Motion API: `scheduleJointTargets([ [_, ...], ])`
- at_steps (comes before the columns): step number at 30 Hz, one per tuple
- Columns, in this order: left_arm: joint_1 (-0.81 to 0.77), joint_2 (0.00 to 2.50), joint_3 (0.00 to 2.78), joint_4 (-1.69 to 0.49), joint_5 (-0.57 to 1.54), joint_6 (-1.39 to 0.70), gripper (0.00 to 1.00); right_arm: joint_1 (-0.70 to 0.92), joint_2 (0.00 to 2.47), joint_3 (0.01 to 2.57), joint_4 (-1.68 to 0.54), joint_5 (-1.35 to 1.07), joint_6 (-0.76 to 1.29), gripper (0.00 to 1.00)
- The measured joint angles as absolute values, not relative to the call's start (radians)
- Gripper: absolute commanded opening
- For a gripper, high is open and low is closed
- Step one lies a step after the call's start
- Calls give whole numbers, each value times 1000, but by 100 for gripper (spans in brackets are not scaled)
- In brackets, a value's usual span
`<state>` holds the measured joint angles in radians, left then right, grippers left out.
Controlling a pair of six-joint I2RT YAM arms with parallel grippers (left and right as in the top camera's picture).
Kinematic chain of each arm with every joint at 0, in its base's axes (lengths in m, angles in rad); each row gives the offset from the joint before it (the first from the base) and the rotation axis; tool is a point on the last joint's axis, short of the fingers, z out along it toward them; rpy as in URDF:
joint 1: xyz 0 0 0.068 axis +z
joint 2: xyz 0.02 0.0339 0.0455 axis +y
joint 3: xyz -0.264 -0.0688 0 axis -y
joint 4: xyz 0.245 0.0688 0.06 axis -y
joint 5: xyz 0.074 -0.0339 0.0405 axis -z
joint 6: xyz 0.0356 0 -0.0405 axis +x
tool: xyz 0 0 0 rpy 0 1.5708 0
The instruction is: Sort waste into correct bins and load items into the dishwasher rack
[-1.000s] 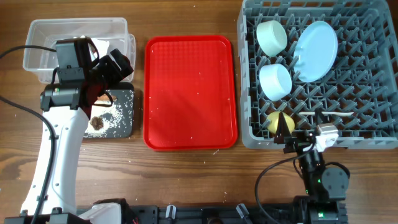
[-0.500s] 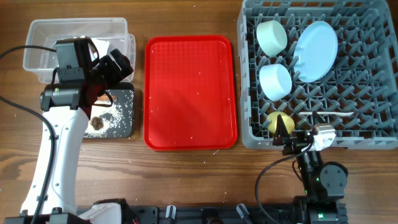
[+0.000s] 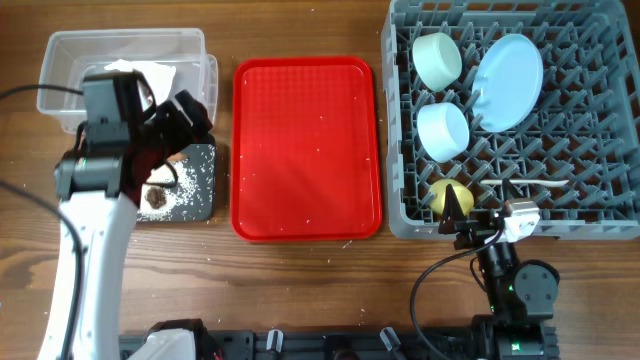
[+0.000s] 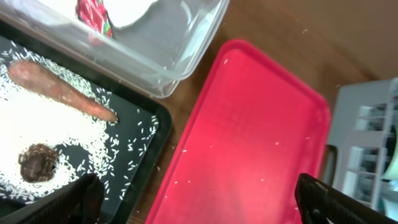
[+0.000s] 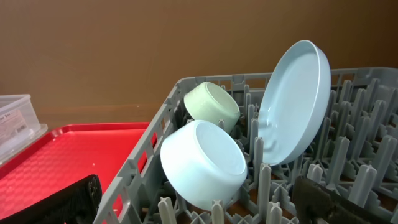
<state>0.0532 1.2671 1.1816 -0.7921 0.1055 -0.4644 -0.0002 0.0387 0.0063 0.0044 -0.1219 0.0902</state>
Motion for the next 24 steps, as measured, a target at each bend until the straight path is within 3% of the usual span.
scheduleJointTargets([
  [3, 53, 1152, 1128, -681, 87, -462, 100, 0, 39, 6, 4, -122, 90, 100],
  [8, 52, 821, 749, -187, 75, -447, 100, 0, 39, 6, 4, -122, 93, 100],
  [14, 52, 487, 339, 86, 73, -431, 100, 0, 39, 6, 4, -122, 93, 100],
  [24, 52, 161, 109, 159, 103, -319, 100, 0, 39, 6, 4, -122, 93, 100],
])
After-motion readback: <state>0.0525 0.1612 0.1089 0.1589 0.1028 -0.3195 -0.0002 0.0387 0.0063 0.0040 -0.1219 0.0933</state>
